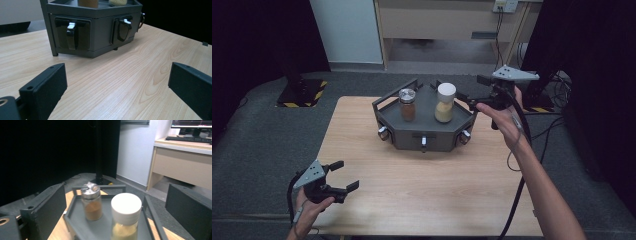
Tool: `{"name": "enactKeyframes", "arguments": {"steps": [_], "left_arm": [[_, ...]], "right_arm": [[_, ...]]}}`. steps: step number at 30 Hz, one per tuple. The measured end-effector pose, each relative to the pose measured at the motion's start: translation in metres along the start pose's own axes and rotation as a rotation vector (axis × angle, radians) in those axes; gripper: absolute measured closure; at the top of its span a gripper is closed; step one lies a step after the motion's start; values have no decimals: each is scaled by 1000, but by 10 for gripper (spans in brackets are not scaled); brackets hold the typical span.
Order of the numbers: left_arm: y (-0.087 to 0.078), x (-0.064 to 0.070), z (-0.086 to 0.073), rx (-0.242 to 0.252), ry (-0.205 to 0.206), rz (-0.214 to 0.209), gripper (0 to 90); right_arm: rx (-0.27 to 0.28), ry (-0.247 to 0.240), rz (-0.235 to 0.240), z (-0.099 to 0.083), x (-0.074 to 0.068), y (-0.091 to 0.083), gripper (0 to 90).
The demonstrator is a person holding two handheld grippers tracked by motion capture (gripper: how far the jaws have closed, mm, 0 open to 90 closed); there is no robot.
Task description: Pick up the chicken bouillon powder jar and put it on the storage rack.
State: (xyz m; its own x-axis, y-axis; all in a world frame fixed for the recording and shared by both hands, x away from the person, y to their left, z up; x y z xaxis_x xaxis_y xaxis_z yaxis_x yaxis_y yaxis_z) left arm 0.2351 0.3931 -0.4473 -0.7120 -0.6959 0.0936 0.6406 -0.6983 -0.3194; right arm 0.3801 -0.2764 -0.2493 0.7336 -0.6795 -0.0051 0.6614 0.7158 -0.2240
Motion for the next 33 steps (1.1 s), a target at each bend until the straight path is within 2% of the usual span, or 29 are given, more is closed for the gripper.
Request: {"name": "enactKeyframes", "arguments": {"steps": [4,7,16,22,29,33], "left_arm": [[0,0,-1,2,-4,3,10],[-1,0,-1,2,-7,5,10],[-1,0,-2,6,-14,3,10],[-1,-1,-2,7,-16,2,10],[-1,-1,-2,6,-20,6,10],[-2,-1,-5,30,-36,-1,12]], "right_arm": [[43,-10,32,-15,-3,-16,55],[55,-9,61,-24,-7,-28,57],[74,-77,140,-48,-22,-51,23],[77,-86,159,-71,-30,-57,19],[51,-87,173,-96,-41,-61,14],[43,-95,172,-114,-47,-64,12]]}}
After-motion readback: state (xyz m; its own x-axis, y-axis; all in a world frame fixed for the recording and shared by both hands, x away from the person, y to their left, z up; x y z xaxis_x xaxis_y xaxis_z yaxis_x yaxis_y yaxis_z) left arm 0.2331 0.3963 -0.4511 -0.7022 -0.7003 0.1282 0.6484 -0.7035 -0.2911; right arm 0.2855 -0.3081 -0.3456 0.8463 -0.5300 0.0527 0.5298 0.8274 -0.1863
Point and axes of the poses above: each handheld gripper's, and its own axes: y roughly forward along the jaws, z roughly out of its top, x roughly to its right, the point moved 2 cm from there along y, roughly forward along the jaws, and after that the axes turned 3 degrees about -x, right-handed, at the moved point
